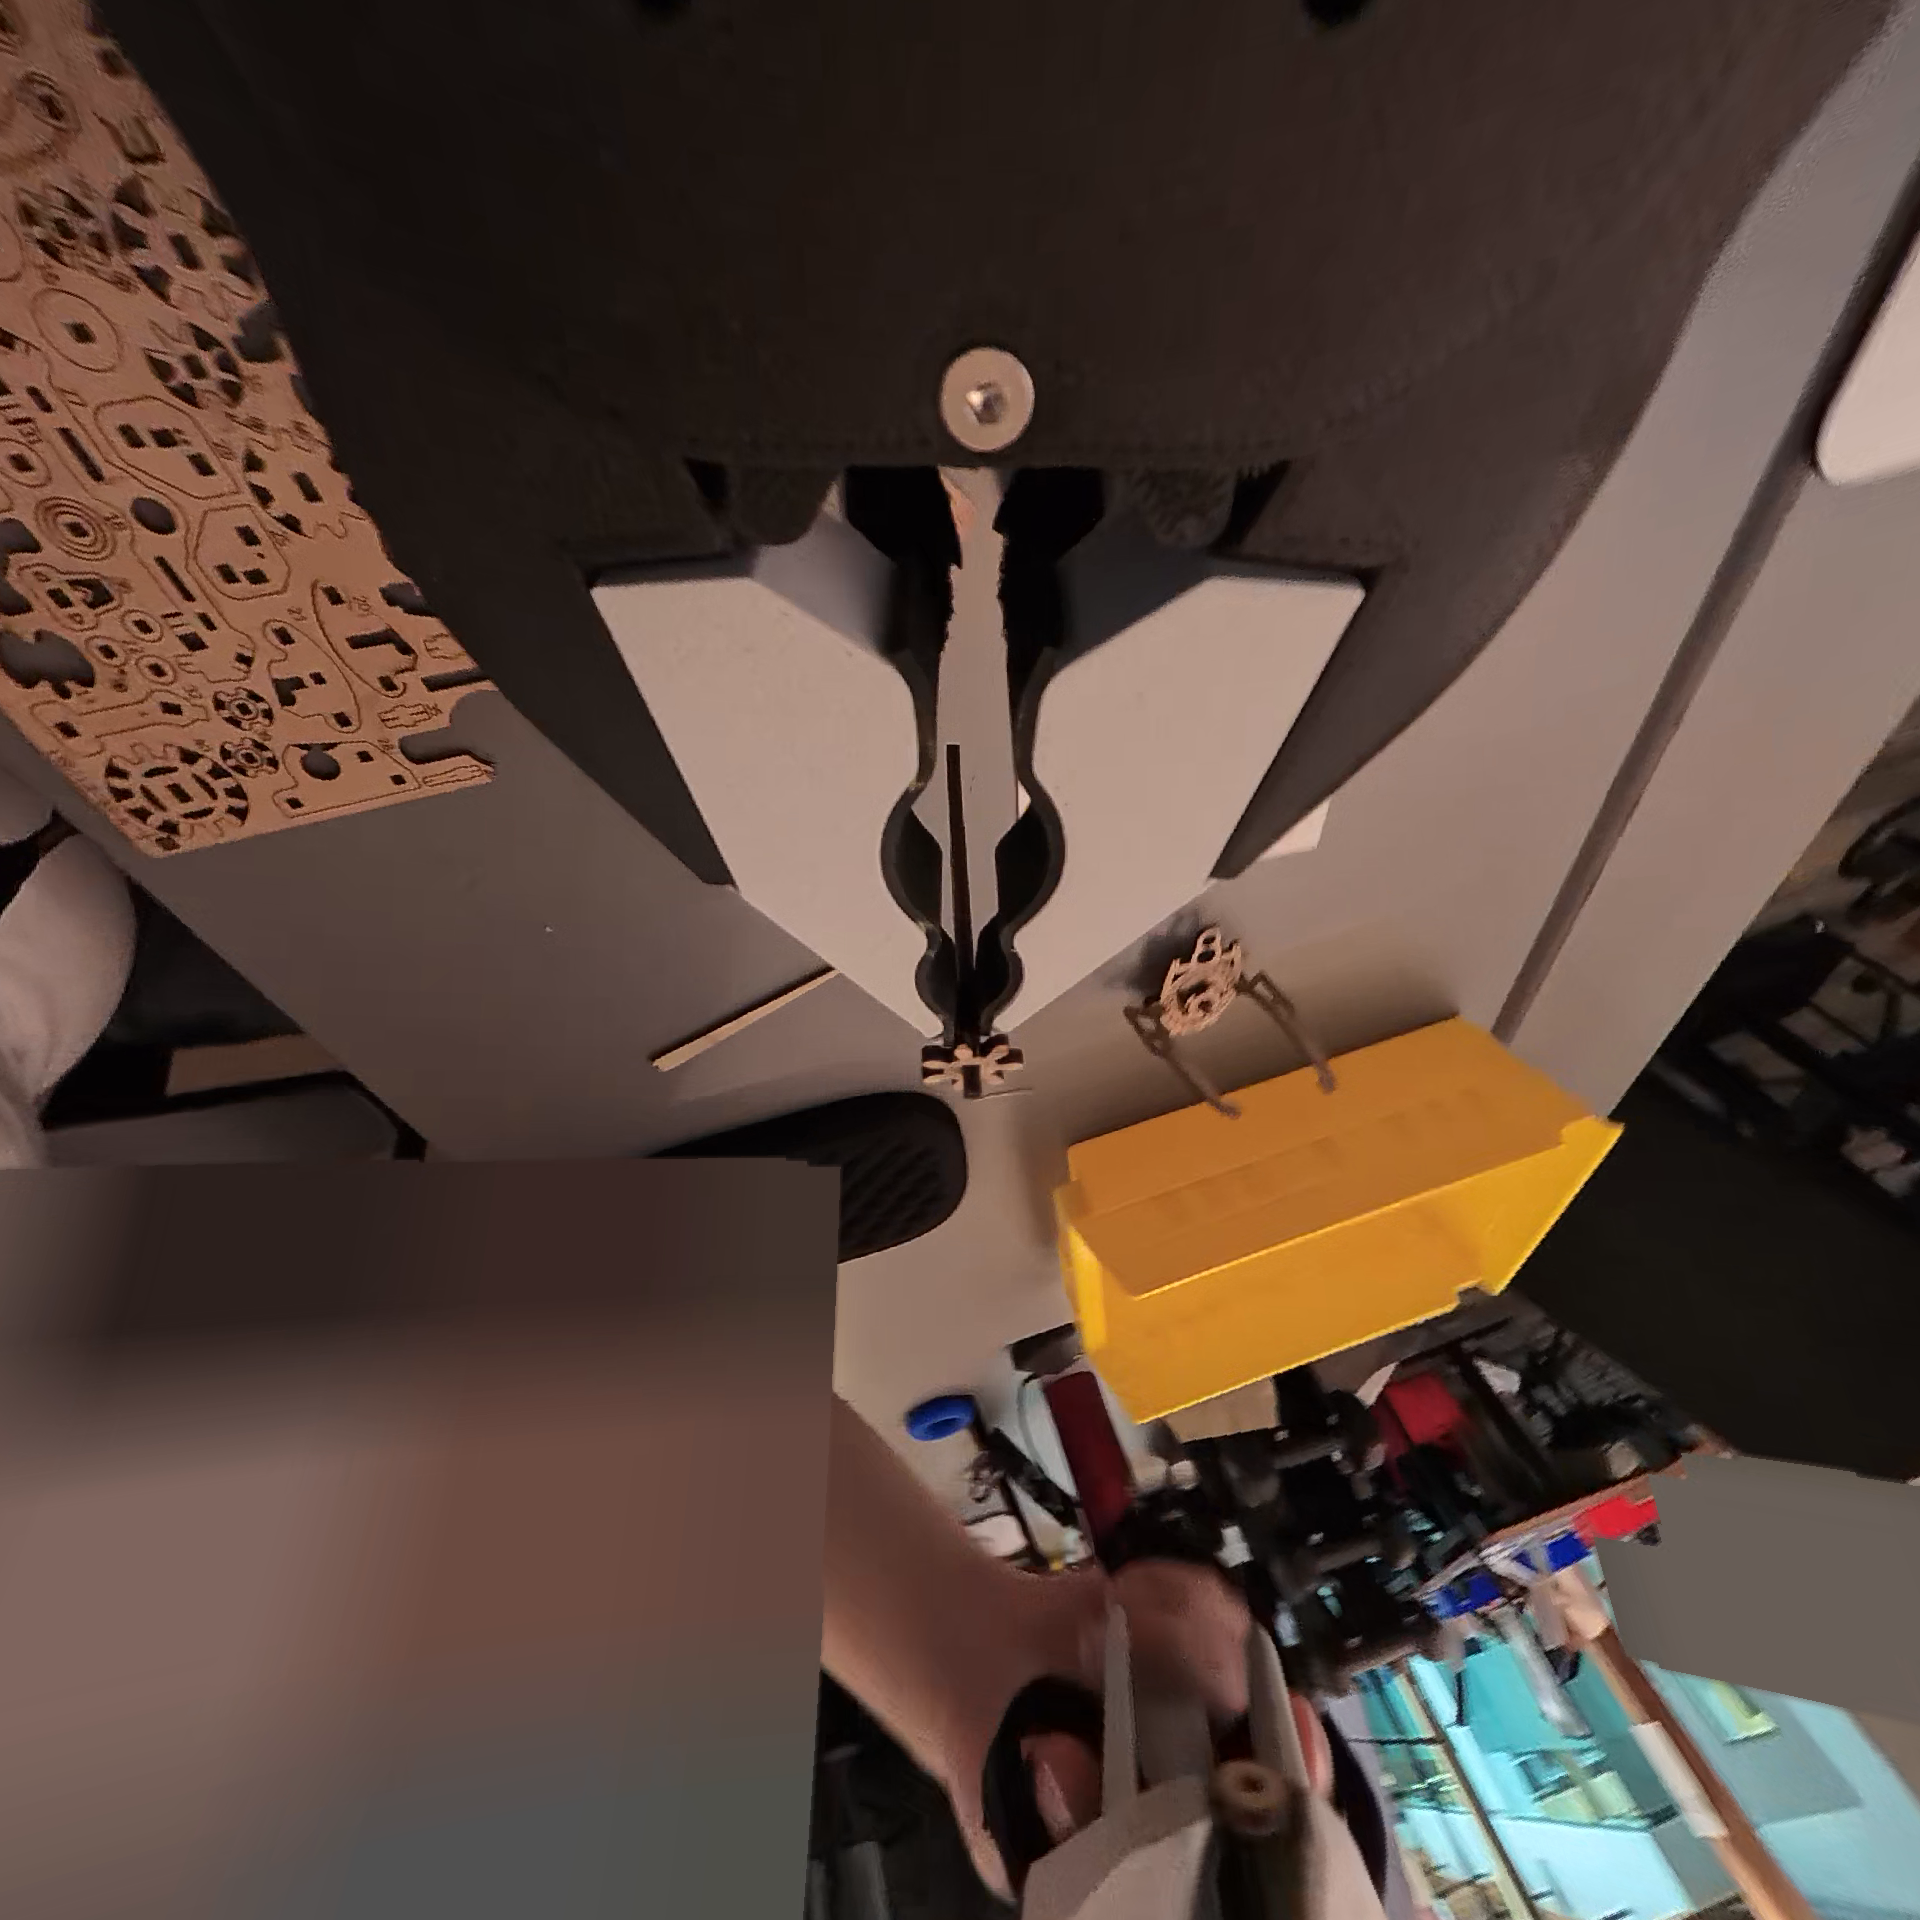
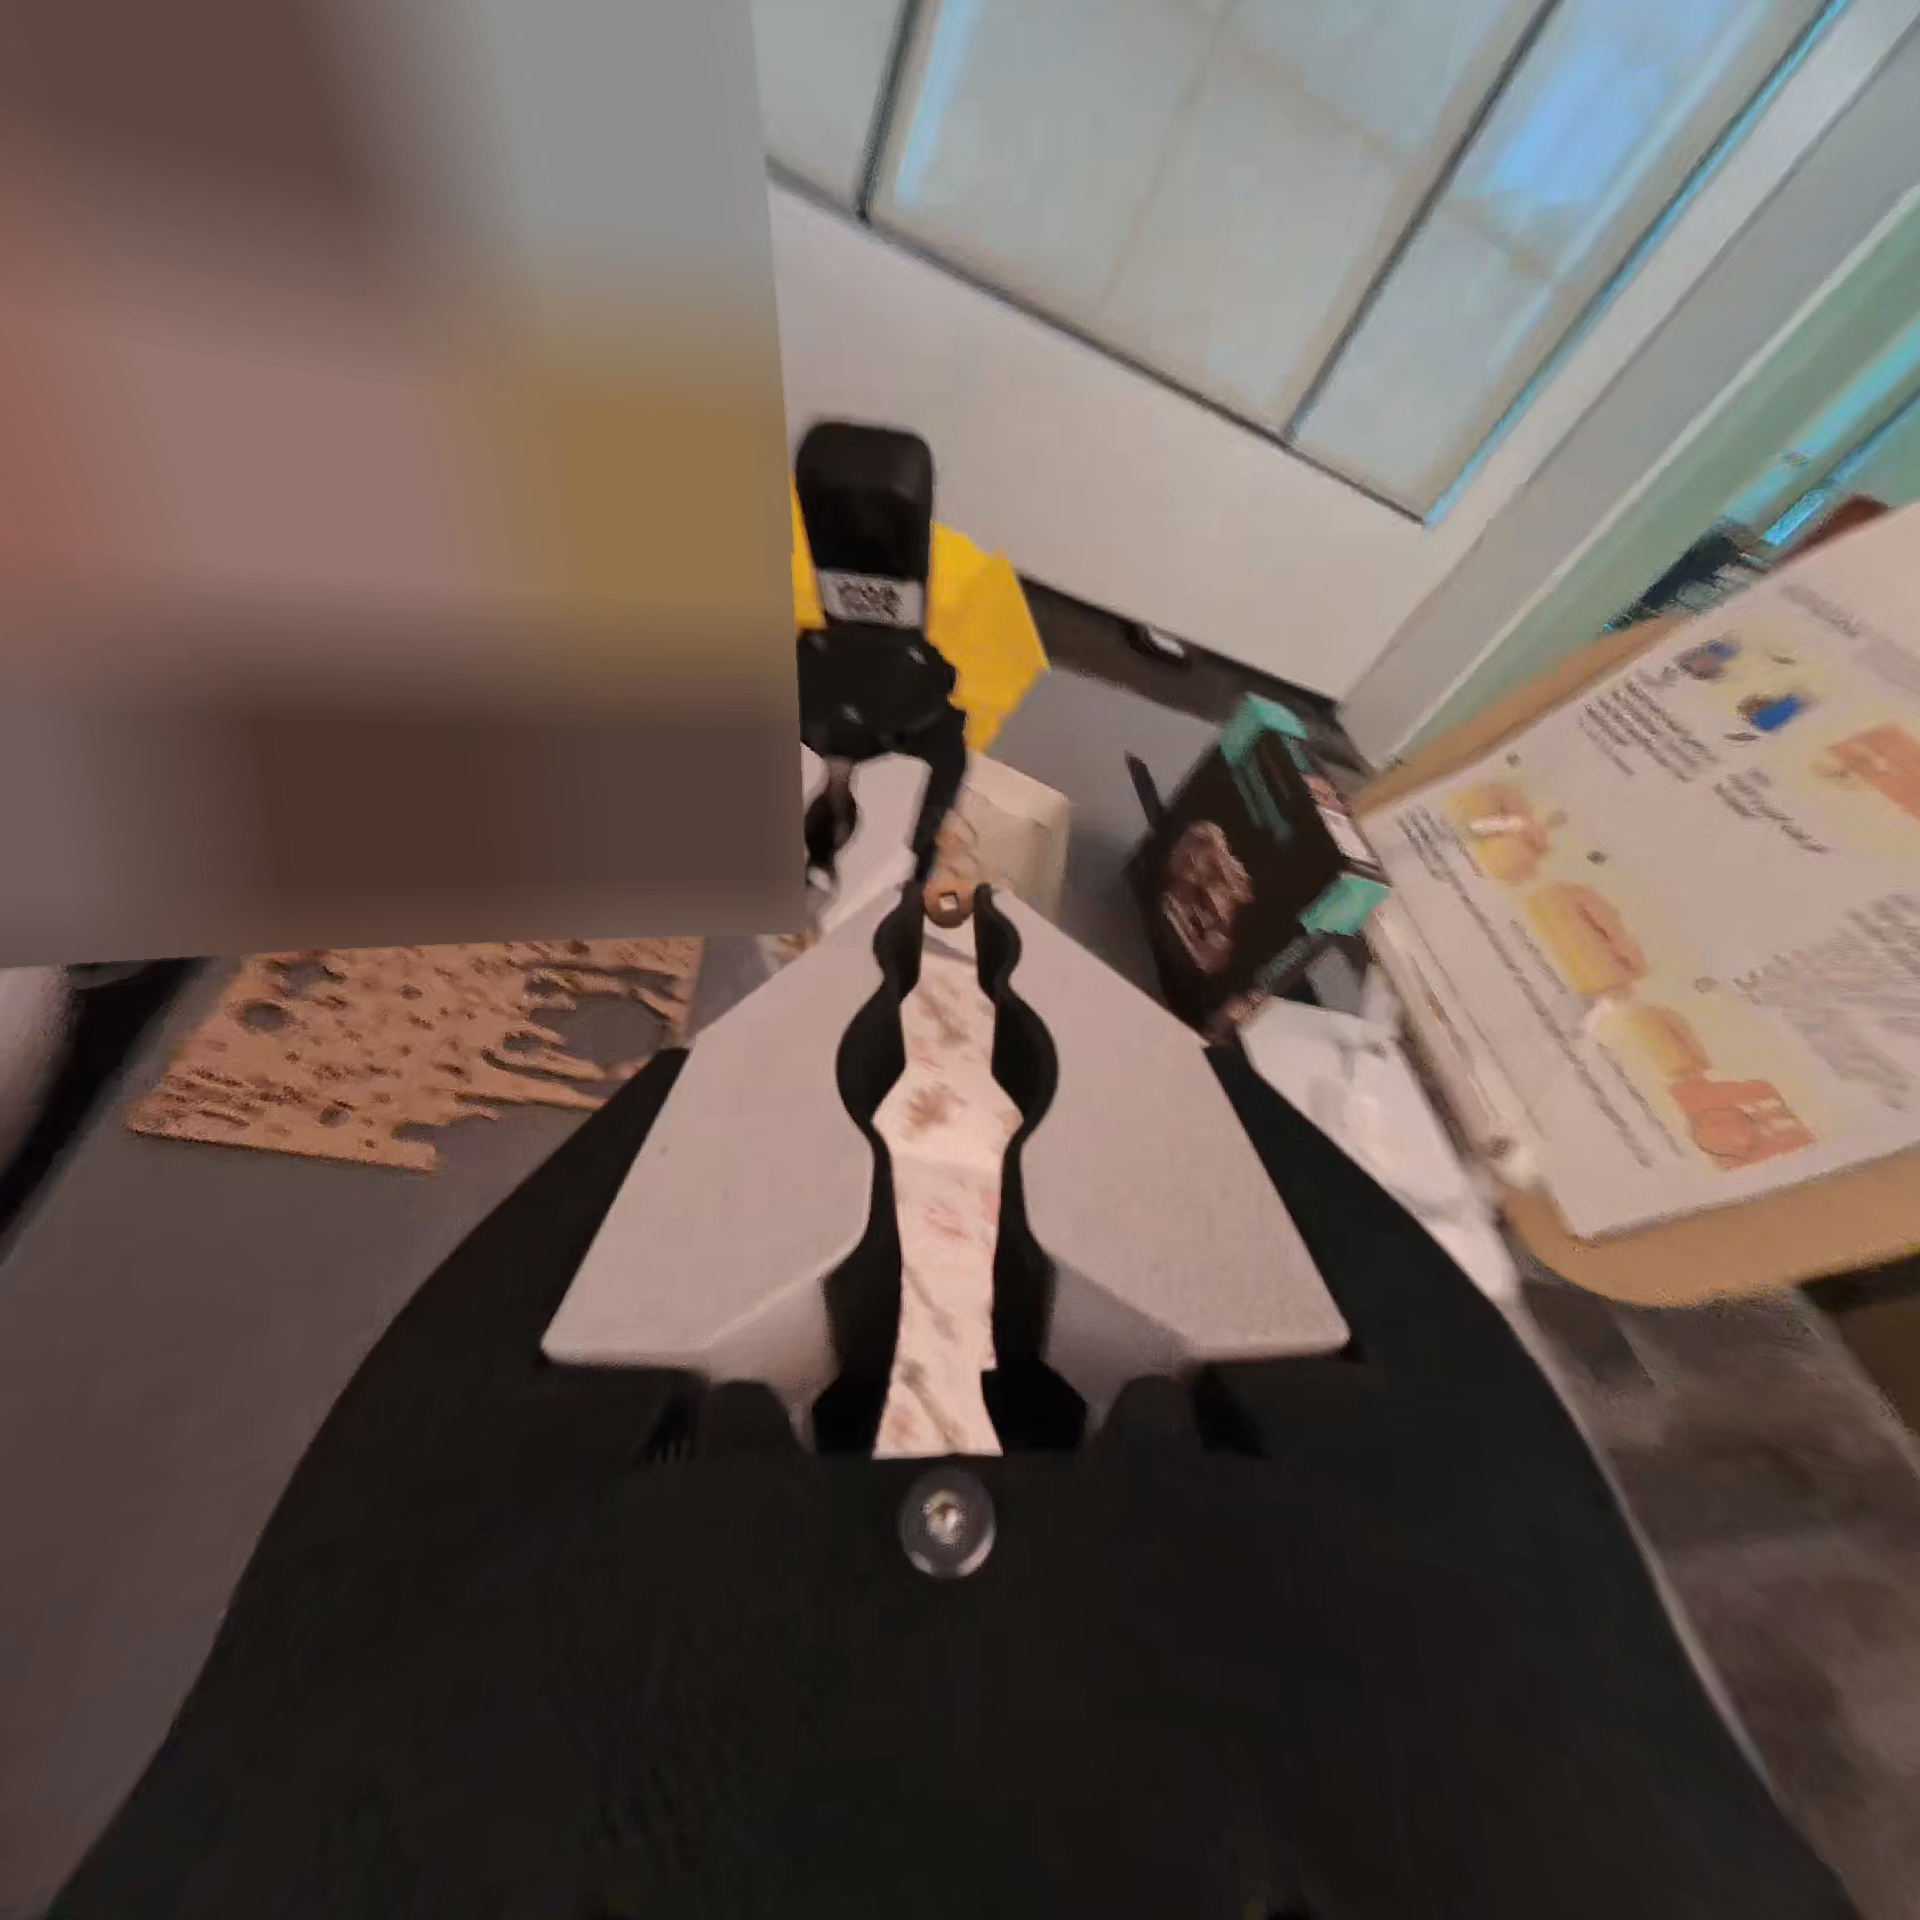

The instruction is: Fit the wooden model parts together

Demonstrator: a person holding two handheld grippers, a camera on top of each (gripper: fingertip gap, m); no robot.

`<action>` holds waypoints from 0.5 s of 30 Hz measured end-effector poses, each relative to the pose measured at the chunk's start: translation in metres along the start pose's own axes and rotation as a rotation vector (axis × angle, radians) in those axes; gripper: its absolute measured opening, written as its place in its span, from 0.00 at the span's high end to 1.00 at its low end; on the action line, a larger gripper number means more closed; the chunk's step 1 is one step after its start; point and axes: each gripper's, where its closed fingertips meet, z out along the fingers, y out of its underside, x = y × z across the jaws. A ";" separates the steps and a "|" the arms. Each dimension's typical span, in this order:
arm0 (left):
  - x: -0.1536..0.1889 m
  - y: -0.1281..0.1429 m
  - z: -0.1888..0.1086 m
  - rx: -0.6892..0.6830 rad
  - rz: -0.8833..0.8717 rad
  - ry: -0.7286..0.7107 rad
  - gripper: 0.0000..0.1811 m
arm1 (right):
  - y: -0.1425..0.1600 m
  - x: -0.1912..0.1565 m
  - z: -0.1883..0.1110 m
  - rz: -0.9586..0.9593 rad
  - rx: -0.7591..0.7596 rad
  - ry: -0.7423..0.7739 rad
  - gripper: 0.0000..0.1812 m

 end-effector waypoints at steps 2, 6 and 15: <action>0.001 0.005 -0.009 0.020 -0.034 -0.007 1.00 | 0.013 0.003 0.007 -0.134 -0.139 0.002 0.95; -0.007 0.010 -0.016 0.038 -0.076 -0.032 1.00 | 0.033 -0.002 0.016 -0.342 -0.284 -0.085 0.95; -0.014 0.030 -0.008 -0.012 -0.130 -0.018 1.00 | 0.073 0.002 0.019 -0.199 -0.254 -0.228 0.95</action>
